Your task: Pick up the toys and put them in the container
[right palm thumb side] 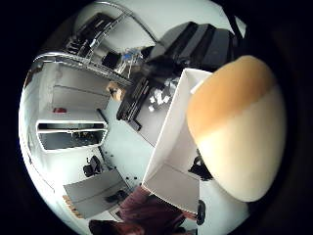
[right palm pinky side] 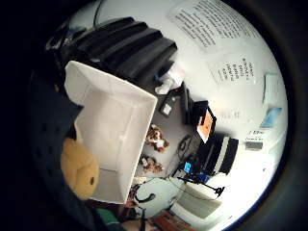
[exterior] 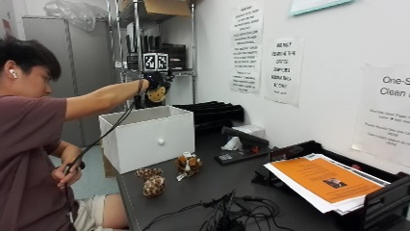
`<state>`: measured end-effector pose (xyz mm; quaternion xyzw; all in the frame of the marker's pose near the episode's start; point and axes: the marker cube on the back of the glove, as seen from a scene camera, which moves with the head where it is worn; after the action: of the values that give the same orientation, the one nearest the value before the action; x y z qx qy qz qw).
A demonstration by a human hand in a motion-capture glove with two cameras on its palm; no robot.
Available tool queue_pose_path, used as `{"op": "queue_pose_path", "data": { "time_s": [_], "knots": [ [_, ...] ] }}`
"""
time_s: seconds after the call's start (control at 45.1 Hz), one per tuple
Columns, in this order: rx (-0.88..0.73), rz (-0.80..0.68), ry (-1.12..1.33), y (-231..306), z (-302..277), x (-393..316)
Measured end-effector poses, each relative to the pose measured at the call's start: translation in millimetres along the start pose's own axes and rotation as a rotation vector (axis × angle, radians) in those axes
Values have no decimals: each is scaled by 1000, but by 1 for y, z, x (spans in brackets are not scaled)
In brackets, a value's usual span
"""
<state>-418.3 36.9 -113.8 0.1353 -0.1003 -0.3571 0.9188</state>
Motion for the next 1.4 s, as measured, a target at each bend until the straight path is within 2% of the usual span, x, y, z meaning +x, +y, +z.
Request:
{"op": "queue_pose_path", "data": {
  "time_s": [0.111, 0.222, 0.355, 0.532, 0.732, 1.087, 1.264, 1.397],
  "knots": [
    [-86, 37, 5, 2, 13, 2],
    [-248, 109, -52, 9, 19, 4],
    [-192, 41, -93, 18, 3, 10],
    [-244, 146, 30, 36, -27, 39],
    [-174, 248, 74, 109, -53, 113],
    [-148, 489, 89, 253, -75, 236],
    [-221, 446, 80, 300, -32, 243],
    [-320, 393, 29, 334, 62, 240]
  ]
}}
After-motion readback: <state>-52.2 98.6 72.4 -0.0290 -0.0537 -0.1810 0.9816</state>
